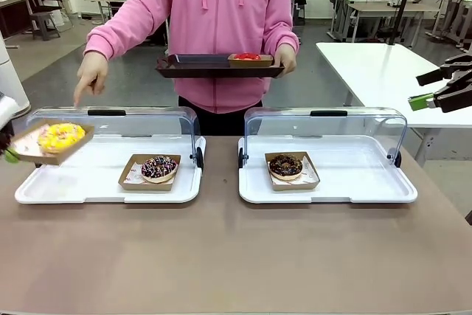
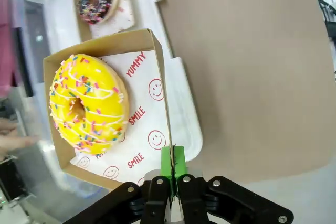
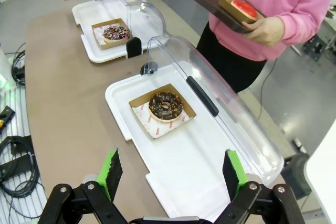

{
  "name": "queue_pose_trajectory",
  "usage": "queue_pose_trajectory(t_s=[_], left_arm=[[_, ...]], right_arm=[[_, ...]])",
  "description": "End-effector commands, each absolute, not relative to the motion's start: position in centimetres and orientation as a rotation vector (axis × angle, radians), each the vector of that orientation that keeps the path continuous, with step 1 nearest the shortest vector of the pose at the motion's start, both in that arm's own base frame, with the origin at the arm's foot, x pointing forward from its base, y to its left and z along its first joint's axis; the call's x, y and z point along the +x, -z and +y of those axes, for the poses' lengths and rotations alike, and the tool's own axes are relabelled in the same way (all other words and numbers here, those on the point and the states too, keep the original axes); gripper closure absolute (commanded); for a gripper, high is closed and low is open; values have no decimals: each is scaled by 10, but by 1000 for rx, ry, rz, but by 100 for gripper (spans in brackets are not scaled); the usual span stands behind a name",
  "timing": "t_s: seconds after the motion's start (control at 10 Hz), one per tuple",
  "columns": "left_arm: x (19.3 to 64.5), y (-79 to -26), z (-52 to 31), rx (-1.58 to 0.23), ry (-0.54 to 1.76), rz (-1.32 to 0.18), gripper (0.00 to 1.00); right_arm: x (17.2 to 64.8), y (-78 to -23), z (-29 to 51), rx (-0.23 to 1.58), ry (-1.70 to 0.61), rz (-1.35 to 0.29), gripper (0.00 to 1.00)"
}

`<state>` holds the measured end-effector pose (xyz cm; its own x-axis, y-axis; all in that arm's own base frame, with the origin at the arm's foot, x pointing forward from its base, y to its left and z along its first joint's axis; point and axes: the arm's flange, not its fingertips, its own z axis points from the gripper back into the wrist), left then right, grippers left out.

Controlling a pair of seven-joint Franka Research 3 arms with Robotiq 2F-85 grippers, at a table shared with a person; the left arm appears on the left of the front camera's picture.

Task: Provide the desired donut to the person.
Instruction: Pick up and lift the Paper togo box containing the Donut pointed at by the person, then place the picked Paper togo box onto the Handle tray extended by the person.

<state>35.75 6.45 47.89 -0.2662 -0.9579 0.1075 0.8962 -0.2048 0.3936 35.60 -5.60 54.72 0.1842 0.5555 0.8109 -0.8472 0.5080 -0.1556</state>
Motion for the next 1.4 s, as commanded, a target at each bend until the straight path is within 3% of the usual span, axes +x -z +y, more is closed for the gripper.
queue_pose_trajectory(t_s=[0.0, 0.1, 0.5, 0.6, 1.3], left_arm=[[277, -468, 63, 215, 1806, -486, 100], [270, -485, 67, 254, 1762, -471, 100], [296, -536, 75, 48, 1765, -546, 100], [283, -541, 78, 173, 1781, -522, 100], [283, -541, 78, 173, 1781, -522, 100]], right_arm=[[356, -546, -56, 370, -1021, -951, 0], [356, -546, -56, 370, -1021, -951, 0], [356, -546, -56, 370, -1021, -951, 0], [356, -546, -56, 370, -1021, -951, 0], [356, -546, -56, 370, -1021, -951, 0]])
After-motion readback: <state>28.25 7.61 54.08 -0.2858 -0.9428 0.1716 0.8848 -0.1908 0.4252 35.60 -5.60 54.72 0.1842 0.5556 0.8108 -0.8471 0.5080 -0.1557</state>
